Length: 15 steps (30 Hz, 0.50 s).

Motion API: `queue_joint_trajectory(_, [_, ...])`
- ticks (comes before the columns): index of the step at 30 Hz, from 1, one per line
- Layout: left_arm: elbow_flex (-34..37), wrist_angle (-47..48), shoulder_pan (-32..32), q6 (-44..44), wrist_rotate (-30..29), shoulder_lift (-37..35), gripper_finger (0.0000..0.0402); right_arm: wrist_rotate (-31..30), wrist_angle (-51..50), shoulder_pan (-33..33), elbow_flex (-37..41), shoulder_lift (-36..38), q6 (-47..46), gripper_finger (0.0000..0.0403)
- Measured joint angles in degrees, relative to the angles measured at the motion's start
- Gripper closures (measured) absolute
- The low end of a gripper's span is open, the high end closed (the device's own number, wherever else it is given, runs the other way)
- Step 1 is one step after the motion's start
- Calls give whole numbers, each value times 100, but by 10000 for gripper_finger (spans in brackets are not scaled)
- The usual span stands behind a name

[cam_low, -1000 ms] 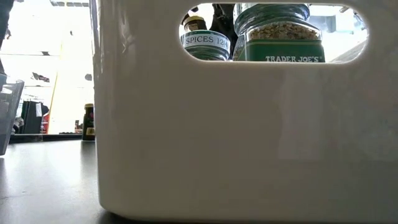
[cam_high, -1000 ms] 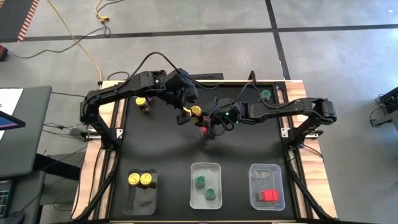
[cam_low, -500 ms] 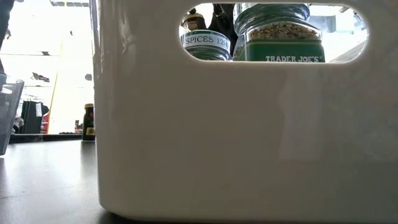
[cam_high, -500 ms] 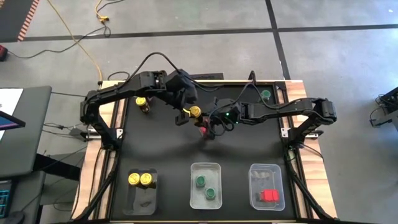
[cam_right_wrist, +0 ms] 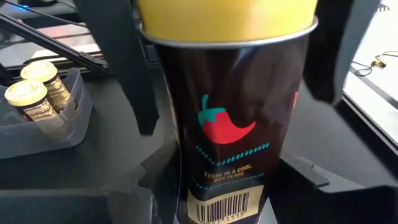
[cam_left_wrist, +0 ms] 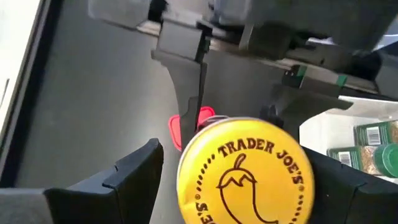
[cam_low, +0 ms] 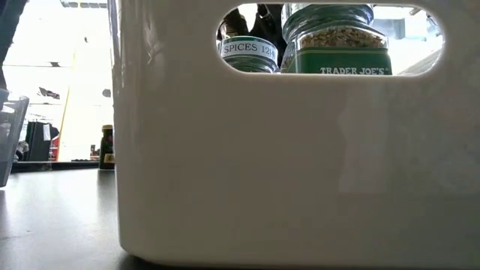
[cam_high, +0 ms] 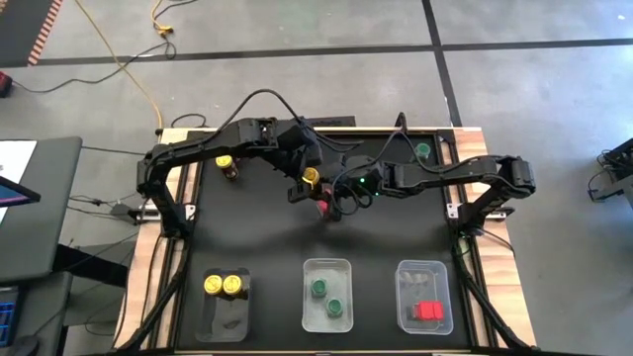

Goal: Sort spices by type
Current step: Put the right yellow seasoning bottle into the black bin

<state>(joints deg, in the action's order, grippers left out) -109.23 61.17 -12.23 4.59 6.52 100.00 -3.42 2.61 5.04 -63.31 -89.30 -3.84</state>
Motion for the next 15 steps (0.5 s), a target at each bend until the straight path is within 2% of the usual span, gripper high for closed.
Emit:
queue_joint_trajectory(8, [0, 157, 0, -162, 0, -9, 113, 0, -12, 0, 0, 0, -3, 184])
queue_joint_trajectory(15, [0, 279, 0, -224, 7, -11, 169, -2, -21, 0, 0, 0, -20, 184])
